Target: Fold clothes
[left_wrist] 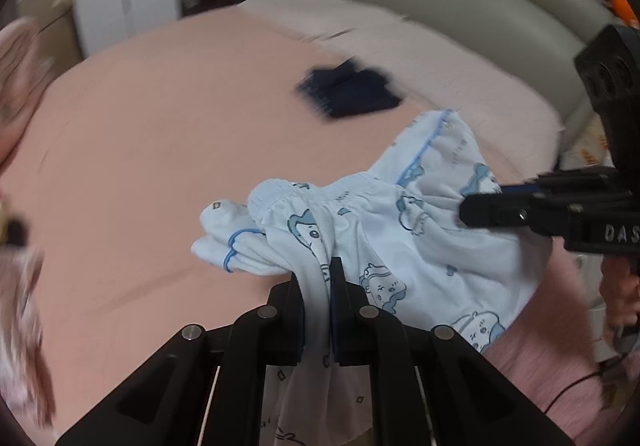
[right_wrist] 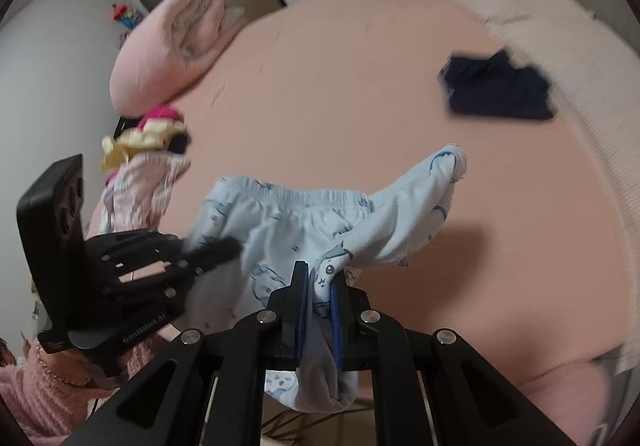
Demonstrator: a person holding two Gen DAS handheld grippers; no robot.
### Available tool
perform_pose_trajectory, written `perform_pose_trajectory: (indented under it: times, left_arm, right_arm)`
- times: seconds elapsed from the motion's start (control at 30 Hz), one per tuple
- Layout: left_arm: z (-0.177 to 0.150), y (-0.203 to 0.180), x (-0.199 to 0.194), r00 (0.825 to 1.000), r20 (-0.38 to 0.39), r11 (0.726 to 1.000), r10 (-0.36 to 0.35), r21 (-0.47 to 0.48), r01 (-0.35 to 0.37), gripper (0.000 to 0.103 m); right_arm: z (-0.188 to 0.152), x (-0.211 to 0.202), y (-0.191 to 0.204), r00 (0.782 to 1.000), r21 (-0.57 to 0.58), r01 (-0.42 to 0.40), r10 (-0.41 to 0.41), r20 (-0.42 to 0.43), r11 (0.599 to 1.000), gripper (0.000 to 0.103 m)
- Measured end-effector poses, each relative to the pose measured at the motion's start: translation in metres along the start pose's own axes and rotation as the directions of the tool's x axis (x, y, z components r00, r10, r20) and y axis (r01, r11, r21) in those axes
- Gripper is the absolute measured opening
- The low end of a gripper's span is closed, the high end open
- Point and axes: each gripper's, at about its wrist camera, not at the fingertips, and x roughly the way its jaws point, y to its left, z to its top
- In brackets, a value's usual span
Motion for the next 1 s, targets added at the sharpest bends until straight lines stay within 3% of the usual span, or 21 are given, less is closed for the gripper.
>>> perform_pose_trajectory:
  times: [0.1,0.17,0.37,0.43,0.57,0.63,0.73,0.83,0.93,1.0]
  left_arm:
    - [0.038,-0.017,0.02,0.998,0.008,0.998,-0.068,0.011,0.068,0.008]
    - [0.057,-0.026,0.04,0.994,-0.002,0.994,-0.11,0.003,0.11,0.008]
    - [0.112,-0.041,0.106,0.987,-0.051,0.988,-0.154,-0.03,0.152,0.008]
    - [0.148,-0.043,0.113,0.99,-0.021,0.99,-0.138,-0.018,0.138,0.008]
    - [0.212,-0.038,0.119,0.992,0.073,0.995,-0.1,-0.004,0.101,0.008]
    - [0.236,-0.027,0.13,0.991,0.109,0.996,-0.077,-0.029,0.08,0.008]
    - [0.249,-0.008,0.168,0.992,0.114,0.996,-0.052,-0.071,0.06,0.008]
    - [0.24,0.012,0.232,0.998,0.065,0.997,-0.007,-0.079,0.012,0.009]
    - [0.218,0.034,0.305,0.996,-0.089,0.991,0.01,-0.134,-0.022,0.01]
    - [0.209,0.041,0.32,0.995,-0.098,0.99,-0.016,-0.143,0.002,0.013]
  right_arm:
    - [0.019,-0.029,-0.036,0.997,0.032,0.058,-0.06,0.045,0.998,0.009]
    - [0.024,-0.036,-0.066,0.997,0.094,0.054,-0.059,0.053,0.994,0.009]
    - [0.051,-0.018,-0.142,0.998,0.193,0.044,-0.05,0.026,0.98,0.009]
    - [0.073,-0.017,-0.156,0.998,0.193,0.043,-0.052,0.041,0.98,0.009]
    - [0.145,-0.031,-0.166,0.985,0.092,0.061,-0.075,0.155,0.994,0.009]
    - [0.177,-0.032,-0.175,0.976,0.063,0.063,-0.074,0.204,0.996,0.009]
    - [0.215,-0.007,-0.207,0.974,0.071,0.067,-0.081,0.21,0.995,0.009]
    - [0.233,0.051,-0.254,0.982,0.102,0.108,-0.123,0.146,0.989,0.012]
    - [0.224,0.123,-0.306,0.986,0.165,0.167,-0.166,-0.023,0.972,0.012]
    - [0.212,0.156,-0.331,0.979,0.216,0.191,-0.17,-0.112,0.957,0.012]
